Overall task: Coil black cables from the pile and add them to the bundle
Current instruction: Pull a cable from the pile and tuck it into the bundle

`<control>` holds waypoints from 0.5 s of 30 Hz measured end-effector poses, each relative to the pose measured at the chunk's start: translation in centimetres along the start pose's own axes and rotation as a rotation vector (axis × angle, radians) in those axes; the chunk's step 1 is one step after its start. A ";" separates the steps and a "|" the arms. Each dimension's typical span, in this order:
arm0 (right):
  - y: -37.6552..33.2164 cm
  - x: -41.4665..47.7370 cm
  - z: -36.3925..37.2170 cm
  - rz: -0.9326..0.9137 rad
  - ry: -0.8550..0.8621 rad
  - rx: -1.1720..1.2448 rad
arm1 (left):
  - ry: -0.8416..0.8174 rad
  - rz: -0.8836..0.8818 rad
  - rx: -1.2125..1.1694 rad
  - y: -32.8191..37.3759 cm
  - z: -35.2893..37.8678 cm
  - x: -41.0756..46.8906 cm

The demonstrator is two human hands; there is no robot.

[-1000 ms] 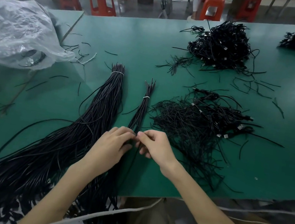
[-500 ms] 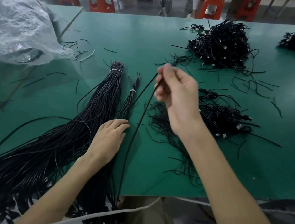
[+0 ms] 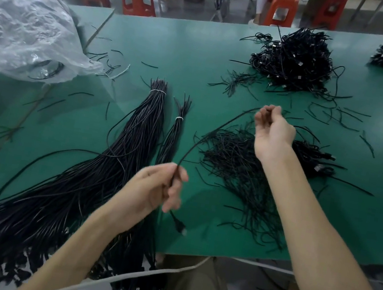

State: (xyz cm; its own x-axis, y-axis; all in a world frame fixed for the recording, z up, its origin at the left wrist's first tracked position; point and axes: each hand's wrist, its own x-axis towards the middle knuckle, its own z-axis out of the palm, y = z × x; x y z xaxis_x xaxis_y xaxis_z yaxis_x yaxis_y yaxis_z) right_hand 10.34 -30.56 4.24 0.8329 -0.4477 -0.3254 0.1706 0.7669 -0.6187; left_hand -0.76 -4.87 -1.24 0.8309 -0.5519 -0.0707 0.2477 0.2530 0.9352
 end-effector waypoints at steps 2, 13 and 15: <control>-1.2 0.7 -1.2 -0.014 0.050 0.046 | 0.095 0.038 -0.068 0.7 -1.5 0.3; -4.0 0.7 -7.1 -0.042 0.089 -0.187 | 0.249 0.207 -0.674 1.8 -3.9 0.9; -4.0 0.4 -8.0 0.005 0.061 -0.279 | 0.248 0.242 -0.733 2.3 -3.2 0.9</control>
State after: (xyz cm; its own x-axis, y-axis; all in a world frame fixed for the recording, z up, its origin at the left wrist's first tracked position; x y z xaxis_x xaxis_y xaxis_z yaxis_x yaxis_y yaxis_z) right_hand 5.77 -37.46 0.84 0.7988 -0.4772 -0.3663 0.0077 0.6169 -0.7870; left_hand 2.12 -2.28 -0.28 0.9682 -0.2448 -0.0513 0.2392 0.8466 0.4755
